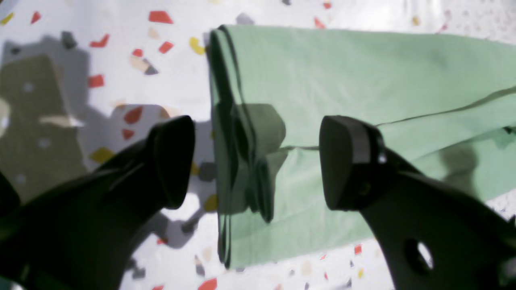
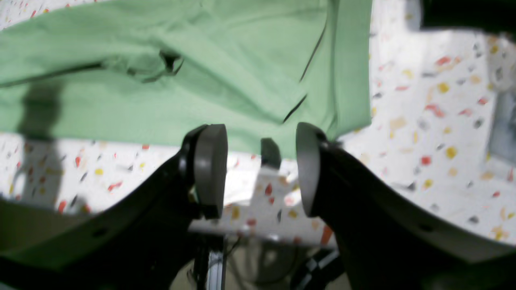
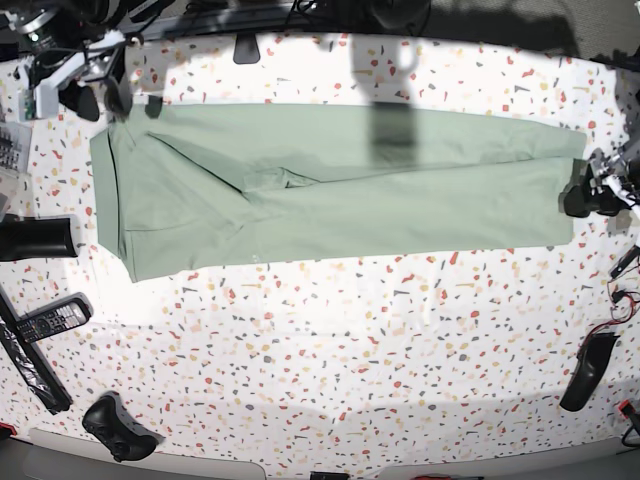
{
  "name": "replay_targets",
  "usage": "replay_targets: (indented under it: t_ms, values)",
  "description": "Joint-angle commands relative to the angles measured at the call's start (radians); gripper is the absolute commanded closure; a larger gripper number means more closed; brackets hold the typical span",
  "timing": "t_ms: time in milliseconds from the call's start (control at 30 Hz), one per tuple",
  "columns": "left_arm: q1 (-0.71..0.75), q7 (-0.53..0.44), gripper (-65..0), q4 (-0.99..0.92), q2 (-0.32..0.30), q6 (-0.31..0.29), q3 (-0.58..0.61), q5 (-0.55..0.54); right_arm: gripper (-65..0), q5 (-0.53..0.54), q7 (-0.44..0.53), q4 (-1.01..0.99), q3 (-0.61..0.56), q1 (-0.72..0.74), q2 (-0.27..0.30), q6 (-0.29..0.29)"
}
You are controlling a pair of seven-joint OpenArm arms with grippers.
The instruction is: Fold the T-shirt properly
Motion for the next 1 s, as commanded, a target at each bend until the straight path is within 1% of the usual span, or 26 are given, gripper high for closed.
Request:
replay_targets:
  t_ms: [0,67,233,300,367,500,600,667,767,867,967]
  values:
    - [-0.014,-0.024,-44.5,0.006,-0.026,-0.004,-0.009,0.005,-26.0,0.031,0.01,0.018,0.005,-0.022,0.008,0.005]
    - [-0.014,-0.018,-44.5,-0.01,-0.023,-0.003,-0.009,0.024,-26.0,0.039,-0.01,0.018,0.005,-0.044,0.008,0.005]
    - [-0.014,0.005,-44.5,-0.113,-0.007,-0.003,-0.008,-0.006,-26.0,0.039,-0.011,0.018,0.005,-0.063,0.008,0.005]
    - [-0.014,0.035,-44.5,-0.158,-0.002,-0.011,-0.008,-0.045,-26.0,0.039,-0.011,0.018,0.005,-0.063,0.008,0.005]
    - [-0.014,0.066,-44.5,-0.194,0.0,-0.057,-0.008,-0.084,-26.0,0.038,-0.011,0.018,0.005,-0.063,0.008,0.005]
    - [-0.014,0.119,-44.5,-0.25,0.0,-0.09,-0.008,-0.153,-26.0,0.038,-0.011,0.018,0.005,-0.063,0.008,0.005]
    - [-0.014,0.212,-44.5,-0.259,0.0,-0.124,-0.008,-0.236,-26.0,0.038,-0.01,0.018,0.005,-0.063,0.008,0.005]
    - [-0.014,0.244,-44.5,-0.259,0.0,-0.125,-0.008,-0.287,-26.0,0.038,-0.01,0.018,0.005,-0.063,0.008,0.005]
    - [-0.014,0.251,-44.5,-0.259,0.012,-0.125,-0.008,-0.286,-26.0,0.038,-0.01,0.019,0.005,-0.063,0.008,0.005]
    - [-0.014,0.253,-44.5,-0.259,0.045,-0.125,-0.008,-0.263,-26.0,0.038,-0.01,0.019,0.005,-0.063,0.008,0.005]
    - [-0.014,0.253,-44.5,-0.258,0.08,-0.125,-0.008,-0.264,-26.0,0.038,-0.01,0.019,0.005,-0.063,0.008,0.005]
